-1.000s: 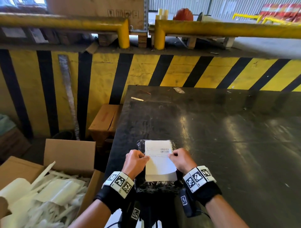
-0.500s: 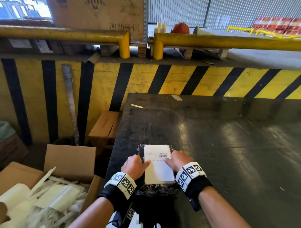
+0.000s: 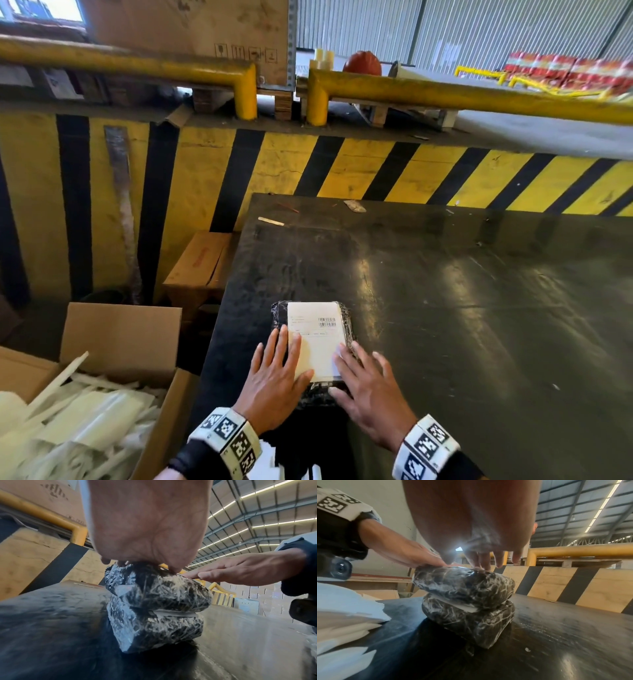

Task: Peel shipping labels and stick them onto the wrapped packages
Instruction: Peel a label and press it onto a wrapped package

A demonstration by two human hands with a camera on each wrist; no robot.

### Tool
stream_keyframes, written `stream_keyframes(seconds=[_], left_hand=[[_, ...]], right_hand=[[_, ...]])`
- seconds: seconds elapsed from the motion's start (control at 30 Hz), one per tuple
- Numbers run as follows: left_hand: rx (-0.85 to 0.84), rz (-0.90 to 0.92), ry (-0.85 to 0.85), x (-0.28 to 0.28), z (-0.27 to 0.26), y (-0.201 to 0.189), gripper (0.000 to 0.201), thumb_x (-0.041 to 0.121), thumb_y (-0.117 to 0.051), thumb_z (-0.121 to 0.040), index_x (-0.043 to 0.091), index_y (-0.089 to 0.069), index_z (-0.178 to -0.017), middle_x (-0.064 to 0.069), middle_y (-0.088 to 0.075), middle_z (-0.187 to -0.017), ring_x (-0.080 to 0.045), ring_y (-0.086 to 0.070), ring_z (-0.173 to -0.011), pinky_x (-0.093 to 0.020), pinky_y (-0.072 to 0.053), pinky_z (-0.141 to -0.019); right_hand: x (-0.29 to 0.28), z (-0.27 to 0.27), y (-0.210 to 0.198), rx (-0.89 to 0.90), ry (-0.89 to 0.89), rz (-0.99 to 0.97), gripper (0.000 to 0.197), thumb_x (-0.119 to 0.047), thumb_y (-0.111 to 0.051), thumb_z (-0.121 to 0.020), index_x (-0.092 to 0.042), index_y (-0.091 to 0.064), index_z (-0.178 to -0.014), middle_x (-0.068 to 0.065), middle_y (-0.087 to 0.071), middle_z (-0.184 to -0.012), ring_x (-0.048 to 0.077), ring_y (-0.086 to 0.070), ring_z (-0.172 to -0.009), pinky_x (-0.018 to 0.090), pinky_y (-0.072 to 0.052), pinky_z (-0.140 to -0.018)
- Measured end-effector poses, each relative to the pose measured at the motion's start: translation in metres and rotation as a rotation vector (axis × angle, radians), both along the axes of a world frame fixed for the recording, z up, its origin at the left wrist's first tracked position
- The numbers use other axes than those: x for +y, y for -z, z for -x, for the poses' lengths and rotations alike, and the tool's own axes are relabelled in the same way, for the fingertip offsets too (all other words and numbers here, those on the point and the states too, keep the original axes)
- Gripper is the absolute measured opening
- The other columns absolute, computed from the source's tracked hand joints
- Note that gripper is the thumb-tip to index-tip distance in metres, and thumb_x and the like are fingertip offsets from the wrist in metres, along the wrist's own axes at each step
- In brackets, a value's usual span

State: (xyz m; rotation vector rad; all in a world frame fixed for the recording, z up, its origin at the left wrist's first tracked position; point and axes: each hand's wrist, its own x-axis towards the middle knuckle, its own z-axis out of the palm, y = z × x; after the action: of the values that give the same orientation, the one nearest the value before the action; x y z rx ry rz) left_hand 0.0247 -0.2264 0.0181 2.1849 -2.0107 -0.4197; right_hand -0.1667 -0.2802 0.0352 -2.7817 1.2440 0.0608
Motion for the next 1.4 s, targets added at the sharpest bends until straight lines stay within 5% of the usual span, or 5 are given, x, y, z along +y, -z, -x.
stream_keyframes(seconds=[0.13,0.57,0.97,1.17,1.4], left_hand=[[-0.001,-0.017,-0.014,0.001,0.001,0.002,0.112,0.075,0.033,-0.057,0.017,0.011,-0.149,-0.004,0.027,-0.152,-0.022,0.025,-0.141,-0.035,0.014,-0.11],[0.025,-0.088,-0.037,0.001,0.003,-0.007,0.1,0.071,0.021,-0.061,0.022,0.014,-0.149,0.001,0.029,-0.152,-0.015,0.029,-0.139,-0.037,0.01,-0.116],[0.043,-0.083,-0.045,0.002,0.004,-0.005,0.087,0.07,0.011,-0.079,0.02,0.013,-0.149,-0.002,0.027,-0.155,-0.016,0.03,-0.138,-0.037,0.006,-0.117],[0.031,-0.116,-0.072,0.0,0.002,-0.007,0.081,0.069,0.001,-0.083,0.024,0.01,-0.15,0.0,0.023,-0.157,-0.011,0.029,-0.137,-0.037,0.003,-0.118],[0.258,-0.107,-0.207,0.013,-0.014,-0.004,0.077,0.066,-0.025,-0.089,0.033,0.011,-0.149,0.003,0.019,-0.158,-0.01,0.025,-0.141,-0.039,-0.001,-0.118]], right_hand=[[-0.028,-0.018,-0.01,-0.003,-0.011,-0.19,0.104,-0.072,0.018,-0.064,-0.021,-0.009,-0.15,-0.008,0.001,-0.158,0.014,0.01,-0.146,0.043,0.008,-0.115],[-0.084,-0.064,-0.017,0.089,0.105,-0.225,0.07,-0.058,-0.014,-0.094,-0.017,-0.005,-0.15,-0.001,0.001,-0.16,0.017,0.005,-0.146,0.046,0.003,-0.116],[-0.057,-0.06,-0.028,0.2,-0.137,-0.189,0.13,-0.076,0.039,-0.039,-0.025,-0.004,-0.15,-0.008,0.005,-0.159,0.017,0.009,-0.146,0.048,0.003,-0.116],[-0.096,-0.091,-0.025,0.206,0.023,-0.227,0.06,-0.051,-0.013,-0.097,-0.023,-0.007,-0.15,-0.007,-0.002,-0.16,0.018,0.002,-0.146,0.047,0.0,-0.117],[-0.035,-0.051,-0.039,0.259,-0.277,-0.203,0.109,-0.067,0.025,-0.055,-0.018,0.004,-0.149,-0.007,0.022,-0.149,0.018,0.014,-0.145,0.046,0.006,-0.116]])
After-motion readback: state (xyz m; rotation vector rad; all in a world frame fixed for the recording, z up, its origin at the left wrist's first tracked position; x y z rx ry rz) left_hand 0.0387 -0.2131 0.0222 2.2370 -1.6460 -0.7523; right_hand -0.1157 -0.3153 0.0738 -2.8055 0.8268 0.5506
